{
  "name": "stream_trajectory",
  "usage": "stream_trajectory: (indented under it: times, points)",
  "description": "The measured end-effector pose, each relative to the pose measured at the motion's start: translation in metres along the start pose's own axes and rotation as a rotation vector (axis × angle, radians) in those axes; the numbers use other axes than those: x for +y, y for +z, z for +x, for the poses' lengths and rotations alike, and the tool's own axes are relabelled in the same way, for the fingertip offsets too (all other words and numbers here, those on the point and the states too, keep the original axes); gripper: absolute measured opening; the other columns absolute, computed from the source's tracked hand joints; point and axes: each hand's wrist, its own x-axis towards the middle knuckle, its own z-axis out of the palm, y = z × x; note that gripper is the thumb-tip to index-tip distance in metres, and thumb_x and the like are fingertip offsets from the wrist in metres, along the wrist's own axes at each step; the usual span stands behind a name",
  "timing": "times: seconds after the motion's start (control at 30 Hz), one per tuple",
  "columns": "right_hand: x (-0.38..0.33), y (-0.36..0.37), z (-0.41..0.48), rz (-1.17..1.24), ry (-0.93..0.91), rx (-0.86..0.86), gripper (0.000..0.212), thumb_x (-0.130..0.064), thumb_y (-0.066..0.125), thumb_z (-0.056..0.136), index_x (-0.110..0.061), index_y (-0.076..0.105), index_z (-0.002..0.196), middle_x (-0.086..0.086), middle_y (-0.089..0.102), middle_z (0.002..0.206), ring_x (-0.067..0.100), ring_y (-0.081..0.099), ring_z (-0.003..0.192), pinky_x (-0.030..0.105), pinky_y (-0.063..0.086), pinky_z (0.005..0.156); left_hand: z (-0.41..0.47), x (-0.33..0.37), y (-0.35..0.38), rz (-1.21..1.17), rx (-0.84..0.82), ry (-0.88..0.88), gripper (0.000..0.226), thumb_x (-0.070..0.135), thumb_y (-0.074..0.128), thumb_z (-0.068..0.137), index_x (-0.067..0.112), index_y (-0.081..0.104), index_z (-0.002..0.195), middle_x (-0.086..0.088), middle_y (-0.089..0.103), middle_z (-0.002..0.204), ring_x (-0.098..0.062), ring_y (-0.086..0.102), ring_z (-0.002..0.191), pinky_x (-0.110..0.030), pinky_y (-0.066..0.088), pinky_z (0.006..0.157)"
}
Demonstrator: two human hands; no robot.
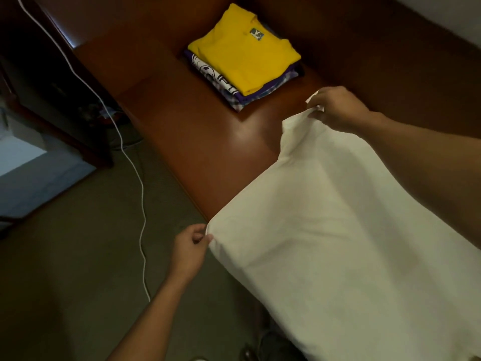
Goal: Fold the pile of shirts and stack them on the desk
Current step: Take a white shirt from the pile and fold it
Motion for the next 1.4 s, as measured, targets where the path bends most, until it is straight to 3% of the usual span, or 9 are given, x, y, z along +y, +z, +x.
stream_trajectory:
  times: [0.13, 0.23, 0.33, 0.67, 0.77, 0.9, 1.07, 1.17, 1.4]
  points:
    - [0.008, -0.027, -0.046, 0.01, 0.037, 0.101, 0.022, -0.011, 0.069, 0.095, -0.006, 0.073, 0.116, 0.016, 0.064, 0.118, 0.035, 0.061, 0.102, 0.039, 0.05, 0.083, -0.022, 0.006, -0.002, 0.087, 0.073, 0.095, 0.008, 0.021, 0.073, 0.092, 0.021, 0.073, 0.1, 0.01, 0.067, 0.089, -0.008, 0.066, 0.086, -0.02, 0.045, 0.066]
    - [0.012, -0.034, -0.088, 0.009, 0.107, 0.169, 0.022, -0.012, 0.068, 0.096, -0.007, 0.073, 0.116, 0.016, 0.063, 0.118, 0.034, 0.06, 0.101, 0.042, 0.052, 0.082, -0.048, 0.008, -0.002, 0.199, 0.13, 0.319, 0.005, 0.028, 0.074, 0.091, 0.026, 0.07, 0.093, 0.012, 0.062, 0.09, -0.003, 0.059, 0.082, -0.019, 0.042, 0.064]
    - [0.018, -0.021, -0.134, 0.021, 0.22, 0.191, 0.022, -0.017, 0.068, 0.096, -0.01, 0.074, 0.116, 0.013, 0.064, 0.116, 0.03, 0.059, 0.1, 0.045, 0.053, 0.081, -0.066, 0.005, 0.005, 0.233, 0.094, 0.421, 0.006, 0.028, 0.075, 0.09, 0.023, 0.071, 0.092, 0.011, 0.059, 0.088, -0.003, 0.057, 0.079, -0.023, 0.048, 0.064]
    - [0.032, 0.064, -0.218, 0.163, 0.451, 0.044, 0.024, -0.014, 0.061, 0.099, -0.009, 0.075, 0.118, 0.01, 0.067, 0.119, 0.026, 0.06, 0.105, 0.034, 0.049, 0.095, -0.067, -0.022, 0.033, 0.275, 0.062, 0.484, 0.013, 0.013, 0.077, 0.087, 0.017, 0.077, 0.1, 0.011, 0.063, 0.089, -0.001, 0.062, 0.079, -0.021, 0.052, 0.071]
    - [0.034, 0.062, -0.217, 0.199, 0.487, 0.069, 0.025, -0.014, 0.062, 0.099, -0.009, 0.074, 0.12, 0.01, 0.067, 0.12, 0.027, 0.06, 0.105, 0.032, 0.049, 0.094, -0.066, -0.019, 0.033, 0.258, 0.07, 0.495, 0.013, 0.011, 0.081, 0.084, 0.013, 0.078, 0.096, 0.009, 0.064, 0.083, -0.001, 0.062, 0.074, -0.015, 0.05, 0.069]
    - [0.034, 0.036, -0.217, 0.2, 0.432, 0.161, 0.024, -0.014, 0.067, 0.097, -0.008, 0.075, 0.118, 0.011, 0.068, 0.118, 0.026, 0.063, 0.102, 0.031, 0.049, 0.089, -0.069, -0.014, 0.026, 0.264, 0.11, 0.523, 0.012, 0.011, 0.086, 0.078, 0.012, 0.077, 0.086, 0.009, 0.064, 0.077, -0.002, 0.061, 0.069, -0.019, 0.049, 0.061]
    - [0.036, 0.0, -0.231, 0.212, 0.394, 0.313, 0.021, -0.012, 0.069, 0.095, -0.007, 0.076, 0.114, 0.01, 0.069, 0.118, 0.025, 0.063, 0.102, 0.034, 0.051, 0.089, -0.086, -0.014, 0.015, 0.24, 0.196, 0.617, 0.014, 0.008, 0.088, 0.074, 0.012, 0.076, 0.082, 0.009, 0.065, 0.075, -0.003, 0.062, 0.073, -0.011, 0.046, 0.063]
    - [0.037, -0.003, -0.25, 0.215, 0.375, 0.327, 0.02, -0.01, 0.07, 0.095, -0.008, 0.077, 0.113, 0.01, 0.068, 0.117, 0.024, 0.063, 0.099, 0.035, 0.054, 0.086, -0.097, -0.023, 0.018, 0.262, 0.148, 0.657, 0.015, 0.007, 0.087, 0.075, 0.013, 0.075, 0.08, 0.01, 0.063, 0.076, -0.003, 0.06, 0.075, -0.005, 0.042, 0.065]
    - [0.043, 0.036, -0.284, 0.177, 0.45, 0.117, 0.019, -0.011, 0.071, 0.093, -0.013, 0.078, 0.111, 0.012, 0.067, 0.124, 0.028, 0.062, 0.109, 0.043, 0.053, 0.1, -0.099, -0.045, 0.04, 0.37, 0.004, 0.586, 0.01, 0.012, 0.081, 0.084, 0.018, 0.073, 0.087, 0.012, 0.06, 0.084, -0.002, 0.062, 0.074, -0.025, 0.056, 0.064]
